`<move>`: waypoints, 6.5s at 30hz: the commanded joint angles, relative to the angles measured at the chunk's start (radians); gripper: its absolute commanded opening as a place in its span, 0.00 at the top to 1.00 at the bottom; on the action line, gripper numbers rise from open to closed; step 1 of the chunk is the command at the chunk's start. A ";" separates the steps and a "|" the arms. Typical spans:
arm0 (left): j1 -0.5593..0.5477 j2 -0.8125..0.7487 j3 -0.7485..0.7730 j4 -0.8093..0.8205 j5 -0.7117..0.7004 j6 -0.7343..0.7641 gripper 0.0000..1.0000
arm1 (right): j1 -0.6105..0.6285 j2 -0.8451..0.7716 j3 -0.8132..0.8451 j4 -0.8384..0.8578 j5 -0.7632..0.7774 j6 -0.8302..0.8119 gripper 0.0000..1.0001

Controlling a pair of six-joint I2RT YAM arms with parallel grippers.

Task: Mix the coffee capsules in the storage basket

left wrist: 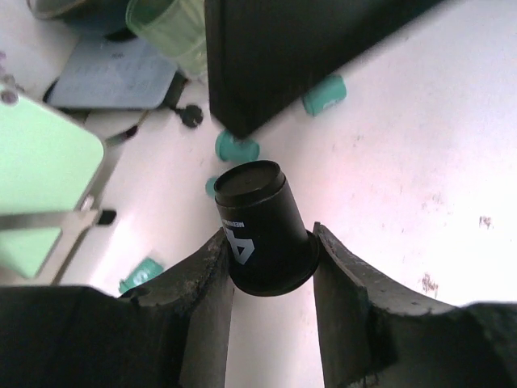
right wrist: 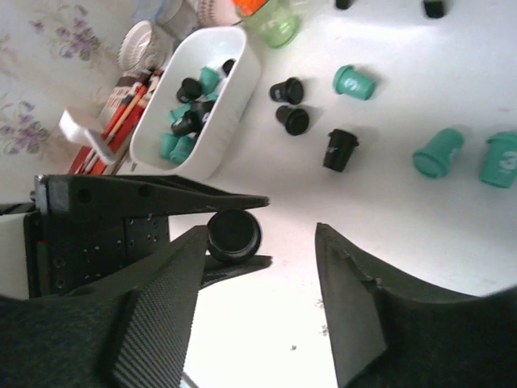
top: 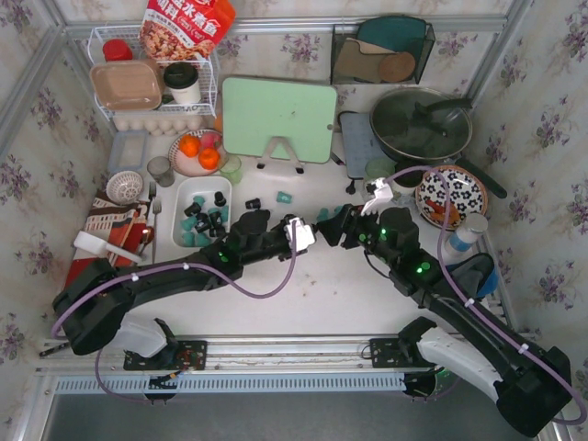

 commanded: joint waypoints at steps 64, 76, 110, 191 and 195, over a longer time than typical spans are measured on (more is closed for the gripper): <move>0.647 -0.082 0.070 -0.425 -0.223 -0.707 0.01 | -0.183 0.658 0.052 -0.127 0.681 0.476 0.40; 0.561 -0.041 0.120 -0.443 -0.203 -0.648 0.01 | -0.183 0.387 -0.079 0.173 0.435 0.010 0.69; 0.085 -0.060 0.195 -0.377 0.166 -0.584 0.18 | 0.219 0.179 -0.624 1.241 -0.082 -1.283 0.74; 0.704 -0.002 0.097 -0.482 -0.251 -0.745 0.13 | 0.052 0.886 0.261 0.197 0.532 0.002 0.39; 0.670 -0.058 0.082 -0.467 -0.294 -0.719 0.13 | 0.023 0.928 0.286 0.179 0.513 0.005 0.40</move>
